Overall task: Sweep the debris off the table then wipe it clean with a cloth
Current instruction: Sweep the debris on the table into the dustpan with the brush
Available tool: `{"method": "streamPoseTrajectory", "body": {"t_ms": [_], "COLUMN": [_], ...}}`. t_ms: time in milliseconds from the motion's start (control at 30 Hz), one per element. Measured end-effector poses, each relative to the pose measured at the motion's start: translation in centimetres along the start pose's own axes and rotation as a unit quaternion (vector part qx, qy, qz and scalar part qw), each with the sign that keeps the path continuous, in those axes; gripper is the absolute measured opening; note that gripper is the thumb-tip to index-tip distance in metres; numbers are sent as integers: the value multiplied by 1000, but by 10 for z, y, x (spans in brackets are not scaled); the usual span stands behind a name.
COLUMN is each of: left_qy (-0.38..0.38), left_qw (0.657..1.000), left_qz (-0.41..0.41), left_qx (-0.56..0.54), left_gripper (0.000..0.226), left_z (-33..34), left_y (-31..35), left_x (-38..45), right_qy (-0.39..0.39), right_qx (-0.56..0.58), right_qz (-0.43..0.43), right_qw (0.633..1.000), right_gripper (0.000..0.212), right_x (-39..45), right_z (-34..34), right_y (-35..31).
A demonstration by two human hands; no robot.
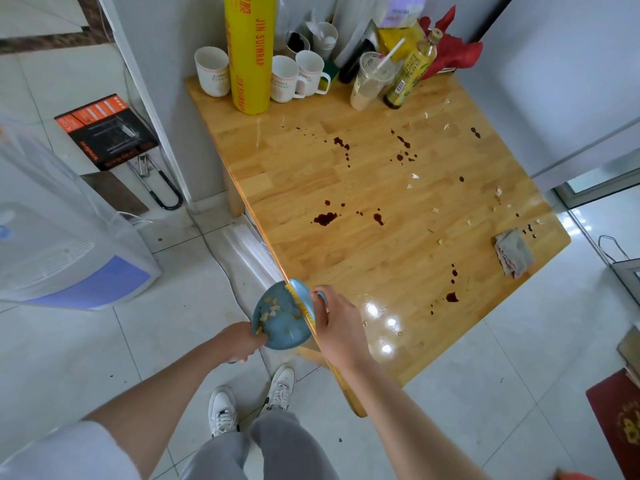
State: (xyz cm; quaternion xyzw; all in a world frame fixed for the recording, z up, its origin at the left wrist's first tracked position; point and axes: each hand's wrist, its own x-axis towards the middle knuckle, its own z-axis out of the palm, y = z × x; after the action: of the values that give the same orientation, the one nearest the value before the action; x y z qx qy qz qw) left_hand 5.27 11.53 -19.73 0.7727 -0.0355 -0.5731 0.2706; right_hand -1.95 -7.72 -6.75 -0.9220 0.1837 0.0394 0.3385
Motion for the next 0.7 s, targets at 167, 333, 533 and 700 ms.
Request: {"method": "streamPoseTrajectory", "body": {"t_ms": [167, 333, 533, 700], "left_qy": [-2, -10, -18, -13], "left_qw": [1000, 1000, 1000, 1000], "left_qz": [9, 3, -6, -17], "left_qx": [2, 20, 6, 18], "left_gripper": [29, 32, 35, 28], "left_z": [0, 11, 24, 29], "left_y": [-1, -8, -10, -5], "left_x": [-4, -7, -3, -1], "right_qy": [8, 72, 136, 60], "right_qx": [8, 8, 26, 0], "right_qz": [-11, 29, 122, 51], "right_qw": [1000, 997, 983, 997], "right_gripper": [18, 19, 17, 20], "right_x": [-6, -15, -7, 0], "right_z": [-7, -37, -80, -35], "right_y": [5, 24, 52, 35]}}
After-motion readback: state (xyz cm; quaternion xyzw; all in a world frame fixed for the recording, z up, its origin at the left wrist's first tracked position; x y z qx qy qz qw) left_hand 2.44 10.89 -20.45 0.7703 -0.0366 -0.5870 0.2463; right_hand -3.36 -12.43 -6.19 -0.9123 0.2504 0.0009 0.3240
